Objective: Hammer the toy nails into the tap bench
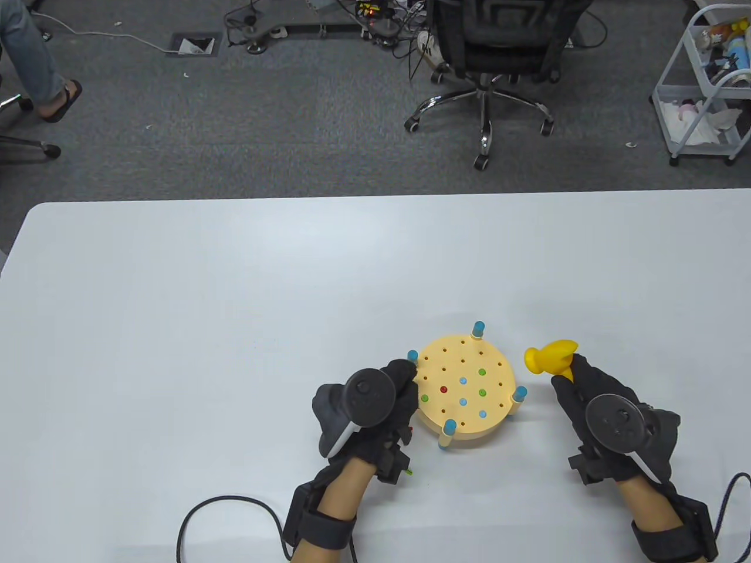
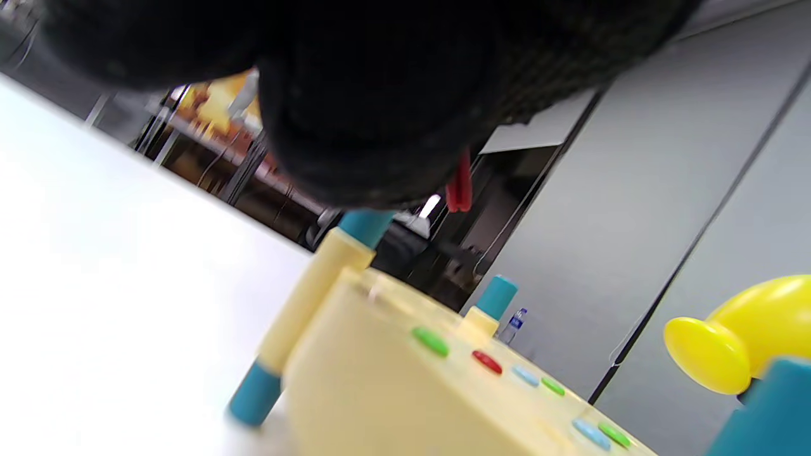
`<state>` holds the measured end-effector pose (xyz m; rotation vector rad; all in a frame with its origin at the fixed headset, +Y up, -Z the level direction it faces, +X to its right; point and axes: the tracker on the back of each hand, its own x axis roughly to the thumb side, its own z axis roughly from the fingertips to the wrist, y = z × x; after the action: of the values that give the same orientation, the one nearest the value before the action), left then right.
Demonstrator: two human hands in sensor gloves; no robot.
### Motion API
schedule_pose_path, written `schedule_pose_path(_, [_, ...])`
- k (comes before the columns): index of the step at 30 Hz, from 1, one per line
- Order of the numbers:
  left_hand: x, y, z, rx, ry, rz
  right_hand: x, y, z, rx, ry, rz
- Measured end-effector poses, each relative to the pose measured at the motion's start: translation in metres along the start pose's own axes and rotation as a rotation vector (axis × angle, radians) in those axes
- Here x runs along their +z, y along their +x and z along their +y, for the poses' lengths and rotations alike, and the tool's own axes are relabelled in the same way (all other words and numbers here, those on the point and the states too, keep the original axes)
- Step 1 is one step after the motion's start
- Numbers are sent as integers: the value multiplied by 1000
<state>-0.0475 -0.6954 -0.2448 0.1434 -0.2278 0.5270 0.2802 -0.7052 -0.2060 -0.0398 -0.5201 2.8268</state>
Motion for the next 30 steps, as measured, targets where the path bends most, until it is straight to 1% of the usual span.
schedule_pose_path(4, [-18, 19, -9, -209, -129, -14, 0, 0, 0, -6, 9, -4])
schedule_pose_path(6, [-23, 24, -12, -267, -147, -15, 0, 0, 0, -6, 12, -6])
schedule_pose_path(9, [-29, 31, -14, -344, -130, -13, -1, 0, 1, -10, 18, -10])
schedule_pose_path(17, [-37, 37, -22, -371, -168, 4, -1, 3, 3, 1, 35, -25])
schedule_pose_path(23, [-39, 38, -25, -416, -196, 7, -1, 4, 4, 4, 40, -27])
schedule_pose_path(30, [-36, 44, -29, -485, -174, -36, 0, 5, 6, 8, 46, -33])
